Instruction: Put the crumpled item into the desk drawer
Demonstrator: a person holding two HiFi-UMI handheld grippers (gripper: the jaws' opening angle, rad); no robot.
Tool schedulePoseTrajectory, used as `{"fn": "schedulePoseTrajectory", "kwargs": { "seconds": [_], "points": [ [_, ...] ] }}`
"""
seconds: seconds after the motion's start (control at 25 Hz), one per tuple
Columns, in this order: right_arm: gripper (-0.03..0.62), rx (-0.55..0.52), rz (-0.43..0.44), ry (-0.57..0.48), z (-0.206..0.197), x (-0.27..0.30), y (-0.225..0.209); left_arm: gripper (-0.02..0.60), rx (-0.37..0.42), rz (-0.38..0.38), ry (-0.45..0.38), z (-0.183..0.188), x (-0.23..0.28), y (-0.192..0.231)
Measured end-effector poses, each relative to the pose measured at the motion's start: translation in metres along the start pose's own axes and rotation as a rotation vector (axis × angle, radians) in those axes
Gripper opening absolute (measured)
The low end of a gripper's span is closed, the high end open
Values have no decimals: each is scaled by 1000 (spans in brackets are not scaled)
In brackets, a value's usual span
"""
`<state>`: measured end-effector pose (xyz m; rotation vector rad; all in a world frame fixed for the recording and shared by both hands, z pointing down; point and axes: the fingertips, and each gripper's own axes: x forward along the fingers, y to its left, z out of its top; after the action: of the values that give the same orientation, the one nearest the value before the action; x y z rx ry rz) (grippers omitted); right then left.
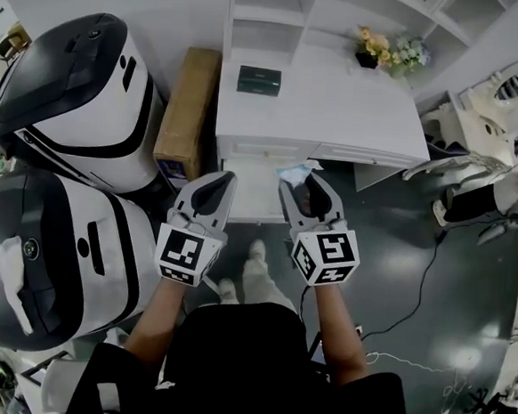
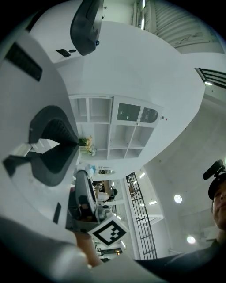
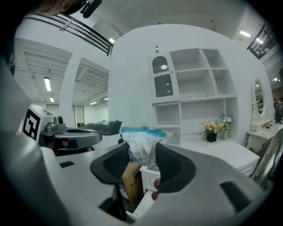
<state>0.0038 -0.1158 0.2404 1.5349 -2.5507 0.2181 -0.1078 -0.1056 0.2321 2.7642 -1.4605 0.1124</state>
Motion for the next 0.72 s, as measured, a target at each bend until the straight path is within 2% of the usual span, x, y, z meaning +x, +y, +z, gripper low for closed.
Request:
{"fn": "schedulePoseTrajectory", "kwargs": {
  "seconds": [0.72],
  "points": [
    [181, 44, 62, 174, -72, 78, -65, 6, -68, 26, 144, -79, 86, 19]
  ]
}}
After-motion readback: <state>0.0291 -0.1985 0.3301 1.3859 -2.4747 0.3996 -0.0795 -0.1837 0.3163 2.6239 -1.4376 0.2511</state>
